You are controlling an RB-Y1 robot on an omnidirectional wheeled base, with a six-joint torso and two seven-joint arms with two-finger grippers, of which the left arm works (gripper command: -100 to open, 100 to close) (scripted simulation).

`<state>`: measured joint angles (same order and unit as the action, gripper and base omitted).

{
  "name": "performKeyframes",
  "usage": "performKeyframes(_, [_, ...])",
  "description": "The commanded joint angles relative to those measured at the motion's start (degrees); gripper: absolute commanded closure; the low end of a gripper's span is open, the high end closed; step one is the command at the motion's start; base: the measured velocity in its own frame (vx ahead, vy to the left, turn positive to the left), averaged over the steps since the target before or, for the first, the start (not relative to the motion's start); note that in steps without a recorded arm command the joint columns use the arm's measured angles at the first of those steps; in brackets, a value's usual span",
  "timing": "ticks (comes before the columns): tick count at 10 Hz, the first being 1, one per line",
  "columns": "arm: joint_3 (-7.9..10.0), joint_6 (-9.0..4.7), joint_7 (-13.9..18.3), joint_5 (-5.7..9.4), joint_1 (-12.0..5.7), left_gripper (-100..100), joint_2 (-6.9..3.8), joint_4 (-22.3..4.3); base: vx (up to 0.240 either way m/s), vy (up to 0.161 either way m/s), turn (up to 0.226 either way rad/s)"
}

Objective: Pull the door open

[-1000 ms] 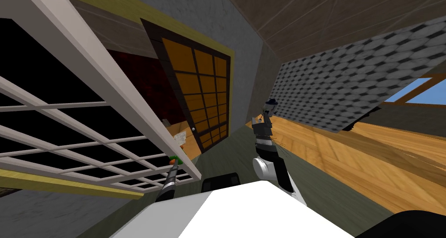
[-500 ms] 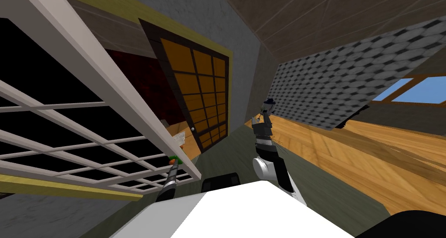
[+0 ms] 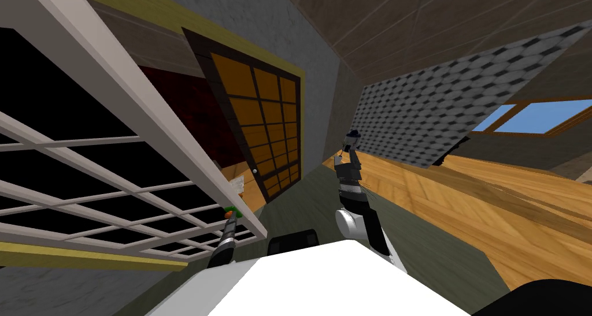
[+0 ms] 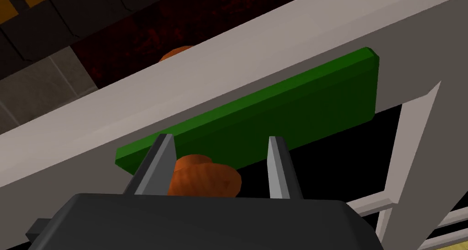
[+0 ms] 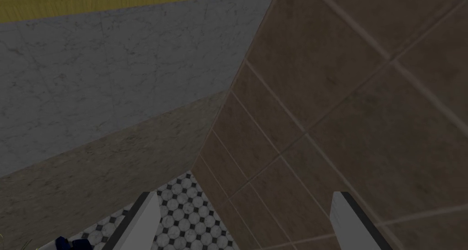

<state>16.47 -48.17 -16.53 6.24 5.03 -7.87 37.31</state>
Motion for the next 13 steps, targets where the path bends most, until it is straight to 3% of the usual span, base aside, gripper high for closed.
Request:
performKeyframes(1, [0.61, 0.57, 2.86, 1.70, 0.51, 100, -1.26, 0.65, -0.076, 0.036, -0.120])
performKeyframes(3, [0.00, 0.54, 5.70, 2.35, 0.37, 100, -1.39, 0.76, -0.072, 0.023, -0.066])
performKeyframes(6, [0.00, 0.54, 6.03, 2.35, 0.37, 100, -1.39, 0.76, -0.023, 0.004, -0.006])
performKeyframes(8, [-1.27, 0.50, 10.03, 3.69, 0.10, 100, -1.66, 0.99, -0.060, 0.030, -0.110])
performKeyframes(11, [-1.27, 0.50, 10.77, 3.69, 0.10, 100, -1.66, 0.99, -0.028, 0.026, -0.023])
performKeyframes(13, [-2.56, 0.46, 14.64, 5.06, -0.19, 100, -1.94, 1.23, -0.056, 0.009, -0.101])
